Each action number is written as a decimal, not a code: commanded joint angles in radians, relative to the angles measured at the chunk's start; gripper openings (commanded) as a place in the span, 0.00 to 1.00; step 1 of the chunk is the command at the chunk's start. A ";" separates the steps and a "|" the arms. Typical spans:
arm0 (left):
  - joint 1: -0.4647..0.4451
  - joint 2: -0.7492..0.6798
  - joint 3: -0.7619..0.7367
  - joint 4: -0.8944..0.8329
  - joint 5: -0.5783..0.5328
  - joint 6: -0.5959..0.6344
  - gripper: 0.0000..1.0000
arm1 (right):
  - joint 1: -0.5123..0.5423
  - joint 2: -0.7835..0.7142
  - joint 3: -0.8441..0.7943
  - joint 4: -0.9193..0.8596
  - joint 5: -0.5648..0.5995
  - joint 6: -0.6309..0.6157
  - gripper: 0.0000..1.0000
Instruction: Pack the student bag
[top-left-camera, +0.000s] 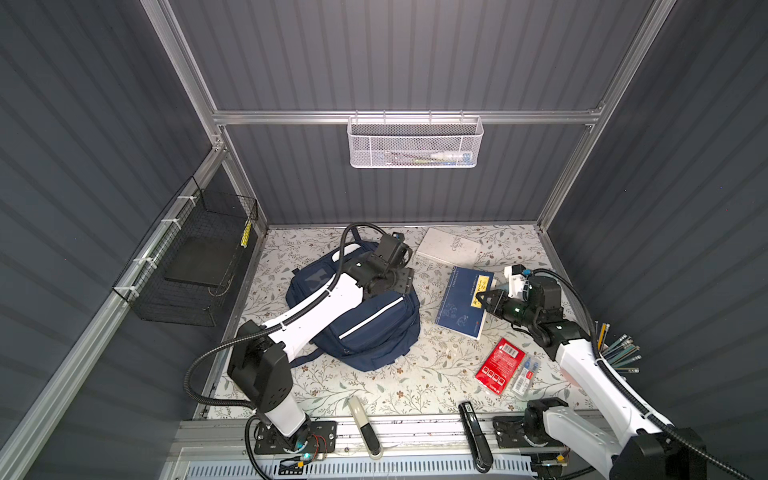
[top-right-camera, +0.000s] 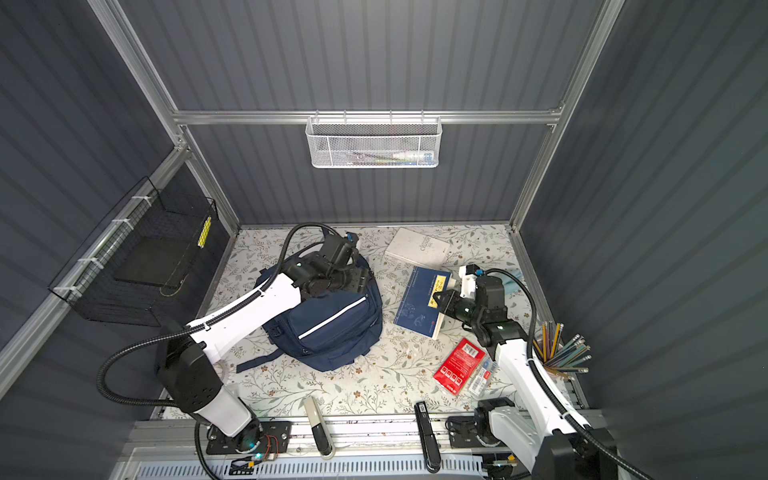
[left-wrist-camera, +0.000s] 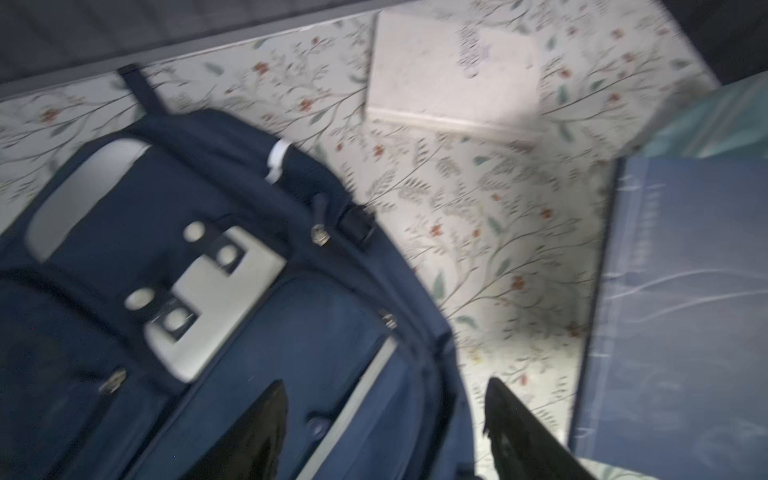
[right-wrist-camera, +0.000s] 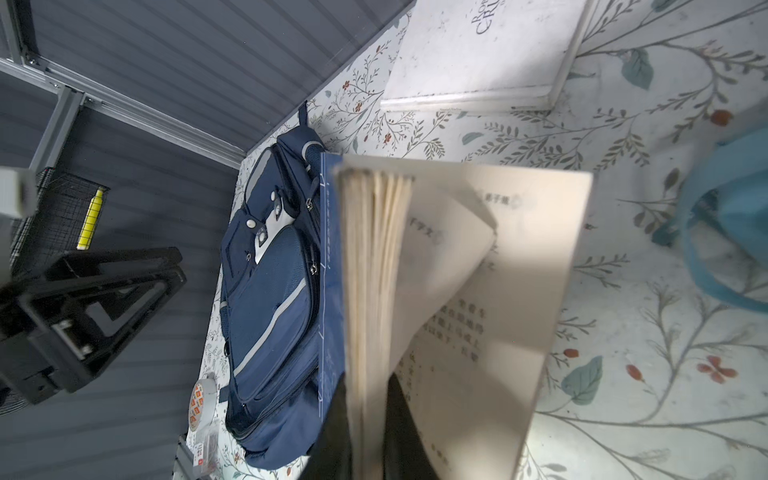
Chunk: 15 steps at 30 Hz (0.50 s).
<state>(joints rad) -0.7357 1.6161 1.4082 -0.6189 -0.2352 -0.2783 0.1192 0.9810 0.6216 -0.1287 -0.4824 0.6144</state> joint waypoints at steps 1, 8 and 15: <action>-0.014 -0.012 -0.136 -0.116 -0.068 0.047 0.78 | -0.003 -0.027 0.028 -0.008 -0.050 0.022 0.00; -0.055 -0.054 -0.297 -0.047 -0.035 0.073 0.88 | -0.003 -0.038 0.026 -0.016 -0.057 0.023 0.00; -0.059 0.034 -0.333 0.027 -0.089 0.069 0.92 | -0.003 -0.043 0.004 -0.002 -0.065 0.035 0.00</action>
<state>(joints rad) -0.7933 1.6157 1.0870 -0.6331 -0.2962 -0.2237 0.1192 0.9577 0.6216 -0.1501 -0.5205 0.6430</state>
